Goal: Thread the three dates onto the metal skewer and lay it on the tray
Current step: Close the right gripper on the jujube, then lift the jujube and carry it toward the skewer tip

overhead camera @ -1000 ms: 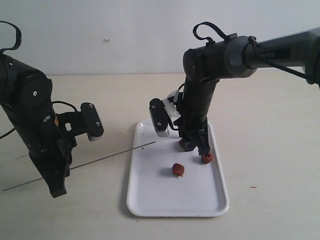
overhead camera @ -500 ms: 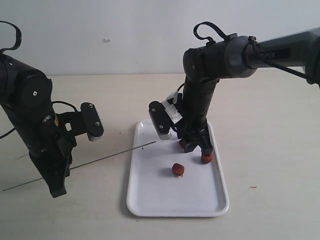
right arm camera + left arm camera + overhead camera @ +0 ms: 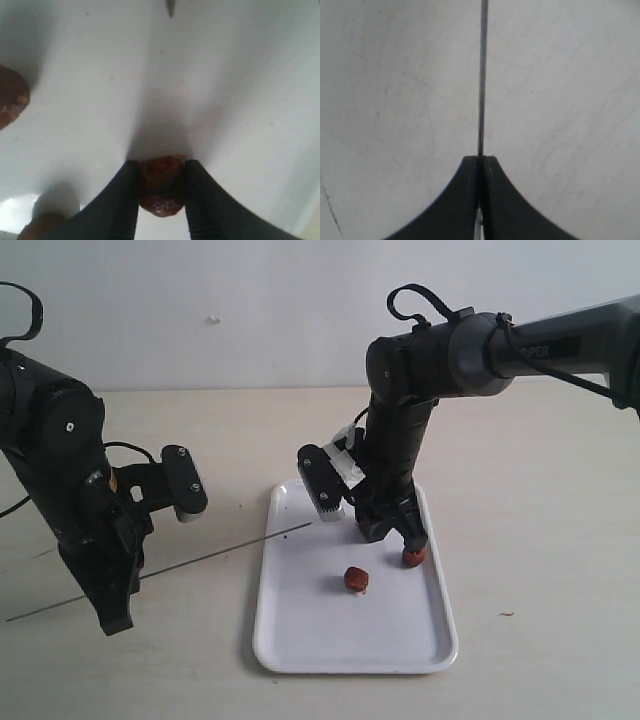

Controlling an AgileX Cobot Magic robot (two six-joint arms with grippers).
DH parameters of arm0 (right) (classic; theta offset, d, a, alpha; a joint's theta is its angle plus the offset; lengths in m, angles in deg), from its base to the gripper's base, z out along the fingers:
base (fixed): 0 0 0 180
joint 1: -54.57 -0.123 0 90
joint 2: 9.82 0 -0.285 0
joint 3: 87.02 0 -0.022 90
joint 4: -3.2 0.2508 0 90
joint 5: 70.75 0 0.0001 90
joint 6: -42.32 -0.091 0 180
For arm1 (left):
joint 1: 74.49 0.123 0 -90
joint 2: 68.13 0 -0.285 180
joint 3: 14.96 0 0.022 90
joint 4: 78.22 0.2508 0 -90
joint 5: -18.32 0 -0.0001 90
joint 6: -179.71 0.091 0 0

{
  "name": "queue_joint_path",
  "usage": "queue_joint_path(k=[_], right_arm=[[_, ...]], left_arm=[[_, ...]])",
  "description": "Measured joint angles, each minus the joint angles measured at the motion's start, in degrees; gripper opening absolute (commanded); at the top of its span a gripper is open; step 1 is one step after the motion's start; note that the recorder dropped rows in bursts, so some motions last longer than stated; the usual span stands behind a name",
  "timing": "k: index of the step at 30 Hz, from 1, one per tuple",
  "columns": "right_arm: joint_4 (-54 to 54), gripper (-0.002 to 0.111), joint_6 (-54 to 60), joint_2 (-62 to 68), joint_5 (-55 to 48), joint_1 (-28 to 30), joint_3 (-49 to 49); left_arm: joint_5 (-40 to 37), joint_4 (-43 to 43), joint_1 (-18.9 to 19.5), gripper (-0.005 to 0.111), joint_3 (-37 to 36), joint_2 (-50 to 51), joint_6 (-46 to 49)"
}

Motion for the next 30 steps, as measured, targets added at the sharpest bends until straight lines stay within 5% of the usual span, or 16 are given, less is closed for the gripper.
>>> queue_joint_path(k=[30], right_arm=[[0.0, 0.030, -0.8, -3.5, 1.2, 0.0, 0.0]], left_arm=[[6.0, -1.9, 0.0, 0.000, 0.0, 0.0, 0.0]])
